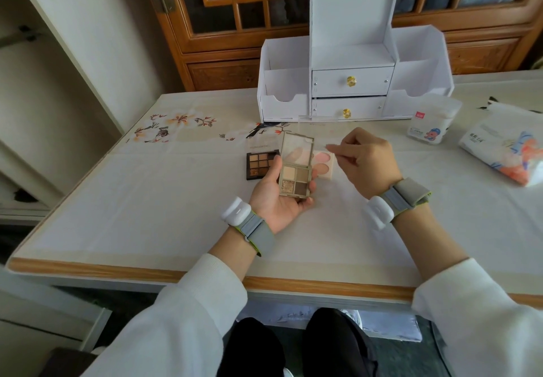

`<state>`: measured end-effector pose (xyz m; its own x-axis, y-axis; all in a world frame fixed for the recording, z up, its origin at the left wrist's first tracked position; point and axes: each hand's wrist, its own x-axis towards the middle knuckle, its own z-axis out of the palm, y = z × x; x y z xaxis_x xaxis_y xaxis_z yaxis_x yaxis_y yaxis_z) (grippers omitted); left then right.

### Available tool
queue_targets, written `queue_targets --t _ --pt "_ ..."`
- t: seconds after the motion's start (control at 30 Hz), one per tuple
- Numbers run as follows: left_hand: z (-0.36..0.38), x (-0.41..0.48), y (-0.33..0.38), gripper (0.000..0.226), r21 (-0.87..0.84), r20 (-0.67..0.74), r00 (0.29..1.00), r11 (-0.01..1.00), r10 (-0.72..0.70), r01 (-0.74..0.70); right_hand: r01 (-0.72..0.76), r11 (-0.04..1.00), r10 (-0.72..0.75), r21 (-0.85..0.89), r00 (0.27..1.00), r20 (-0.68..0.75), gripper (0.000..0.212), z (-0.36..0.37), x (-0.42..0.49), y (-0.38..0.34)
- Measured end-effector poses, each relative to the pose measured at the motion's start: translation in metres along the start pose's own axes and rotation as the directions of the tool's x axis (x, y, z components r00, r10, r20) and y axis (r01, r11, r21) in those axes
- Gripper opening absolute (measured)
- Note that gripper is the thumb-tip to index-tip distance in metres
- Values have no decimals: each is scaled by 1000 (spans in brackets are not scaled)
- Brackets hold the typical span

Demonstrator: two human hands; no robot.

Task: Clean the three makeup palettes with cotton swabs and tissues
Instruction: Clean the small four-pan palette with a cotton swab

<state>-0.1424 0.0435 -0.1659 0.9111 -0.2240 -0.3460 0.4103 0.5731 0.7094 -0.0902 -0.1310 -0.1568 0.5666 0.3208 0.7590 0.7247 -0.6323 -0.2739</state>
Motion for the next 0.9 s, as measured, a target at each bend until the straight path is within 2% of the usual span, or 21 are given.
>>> queue_targets --t 0.1,0.3,0.5,0.63,0.77,0.9 --pt "1 -1 0 56 7 20 1000 1000 10 -10 -16 1000 16 -3 1000 -21 16 0 0 1" --pt "2 -2 2 58 -39 -36 999 999 9 -11 21 1000 -22 5 988 155 16 0 -4 1" --pt "-1 0 1 58 -19 -16 1000 1000 -14 14 -44 999 44 3 997 65 19 -2 -1 1" --pt "-2 2 0 60 -32 -2 1000 999 -13 12 -12 1000 10 19 993 121 18 0 -3 0" --pt "-1 1 0 61 0 20 1000 1000 -2 2 -106 994 105 6 989 99 19 2 -2 2" --pt "0 -1 -1 61 10 32 999 1000 7 -7 -84 996 82 10 988 130 17 3 -5 -2"
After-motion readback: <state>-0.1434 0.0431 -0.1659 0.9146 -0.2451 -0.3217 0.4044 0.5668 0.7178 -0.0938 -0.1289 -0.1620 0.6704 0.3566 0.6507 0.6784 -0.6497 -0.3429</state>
